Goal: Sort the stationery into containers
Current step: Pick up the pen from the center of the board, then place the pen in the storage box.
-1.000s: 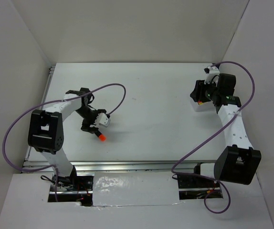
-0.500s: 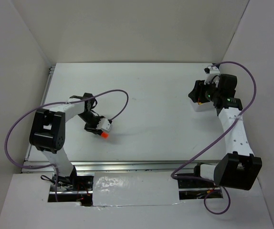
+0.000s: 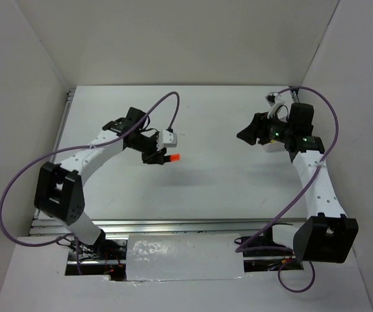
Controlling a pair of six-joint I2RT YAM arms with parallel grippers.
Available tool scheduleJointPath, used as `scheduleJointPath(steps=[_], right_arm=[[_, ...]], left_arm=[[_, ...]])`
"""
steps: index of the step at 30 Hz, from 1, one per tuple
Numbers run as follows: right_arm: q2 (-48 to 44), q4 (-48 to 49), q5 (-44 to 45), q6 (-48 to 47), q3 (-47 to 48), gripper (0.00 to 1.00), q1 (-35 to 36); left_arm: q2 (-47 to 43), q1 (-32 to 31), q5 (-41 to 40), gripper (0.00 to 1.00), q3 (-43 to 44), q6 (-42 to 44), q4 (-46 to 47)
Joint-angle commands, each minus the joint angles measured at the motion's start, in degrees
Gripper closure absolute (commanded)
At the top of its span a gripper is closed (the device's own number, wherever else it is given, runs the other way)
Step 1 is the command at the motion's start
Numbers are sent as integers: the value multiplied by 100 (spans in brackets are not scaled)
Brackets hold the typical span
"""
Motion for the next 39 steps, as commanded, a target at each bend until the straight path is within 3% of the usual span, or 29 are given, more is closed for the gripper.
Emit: scheduleJointPath(steps=[1,2,8,13,30,39], right_arm=[[-90,304,-927,494,-85,36,349],[-38,304,-997,530,-67,37,523],[50,558,-1191,1196,-172,38,1157],[50,1033,-867,1532,-506,39,1781],[946,1104,-901,2182,-331,37,2327],[1105,1394,-901,2420,-287,43,2432]], left_arm=[[-712,-505,641,88,33,-2306,874],[-783,-741,535,88,-54,-2761,1251],[-845,-1402,-362,88,-29,-3573,1719],[-670,-1438,-345,86,129,-4005,1861],[-713,-1490,-213,83,209,-3786,1791],[-740,-1701,-345,83,305,-3460,1685]])
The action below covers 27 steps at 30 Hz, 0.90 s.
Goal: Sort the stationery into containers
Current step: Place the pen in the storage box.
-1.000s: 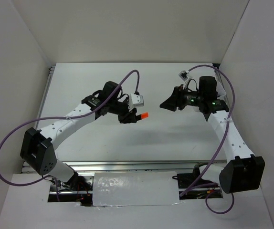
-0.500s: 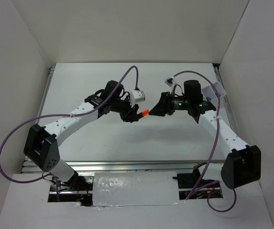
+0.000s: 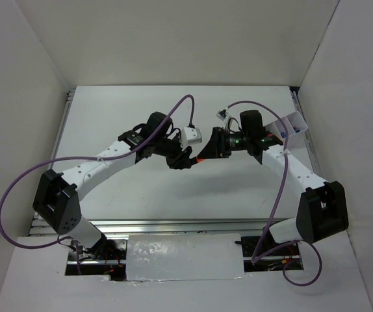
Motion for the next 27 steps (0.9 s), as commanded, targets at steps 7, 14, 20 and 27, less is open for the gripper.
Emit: scheduleJointPath(steps=[7,14,20,27], right_arm=[[17,281,-246,99,290,72,78],[52,-62,-308,-77,291,53,131],[43,-80,-220,-77,255,63,140],[61,-150,-211,-156,334,94,131]], left_arm=[[-147,-100,-41,83,237,170,81],[-182,-100,-226,83,220,196,116],[-183,-100,-226,82,255,197,107],[-191,-100,-410,29,229,56,133]])
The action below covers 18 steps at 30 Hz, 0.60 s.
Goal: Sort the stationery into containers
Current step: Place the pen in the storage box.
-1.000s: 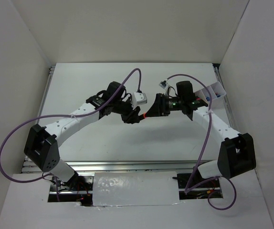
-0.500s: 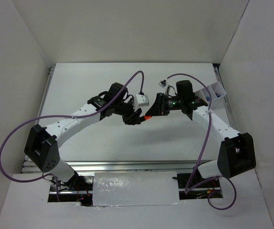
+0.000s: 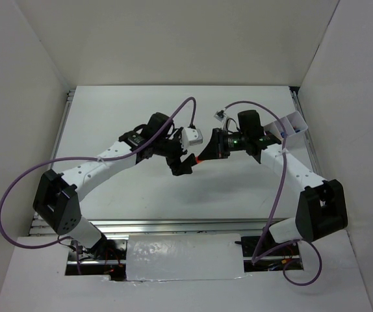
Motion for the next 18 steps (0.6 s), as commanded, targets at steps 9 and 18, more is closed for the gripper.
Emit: scheduleJointPath(steps=[9,18], right_arm=[[-499,-766,1078,-1671,576,100,-1258],[-352,-379,3523,-2719,1059,100,-2500]], left_arm=[[-411,632,-476,1,-35,-725,361],[-411,1100,-151,1,-255,-1033,643]])
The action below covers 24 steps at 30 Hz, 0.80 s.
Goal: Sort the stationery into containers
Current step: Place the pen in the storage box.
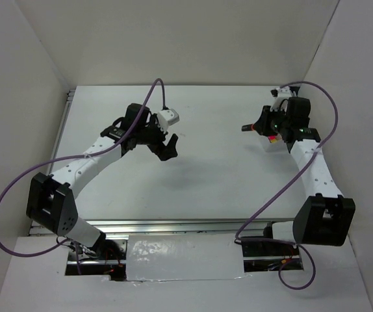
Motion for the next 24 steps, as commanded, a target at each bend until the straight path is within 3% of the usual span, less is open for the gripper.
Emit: scheduleJointPath(steps=[1,11,24], right_arm=[[170,203,1012,-544,485,100,-291],[1031,212,1734,-808,1223,100,-774],[1199,150,1796,-1010,969,100,-792]], left_arm=[[-182,-94,245,1,-45,-190,322],[-147,-120,131,1,-10,-58,199],[12,-129,131,1,122,-119,147]])
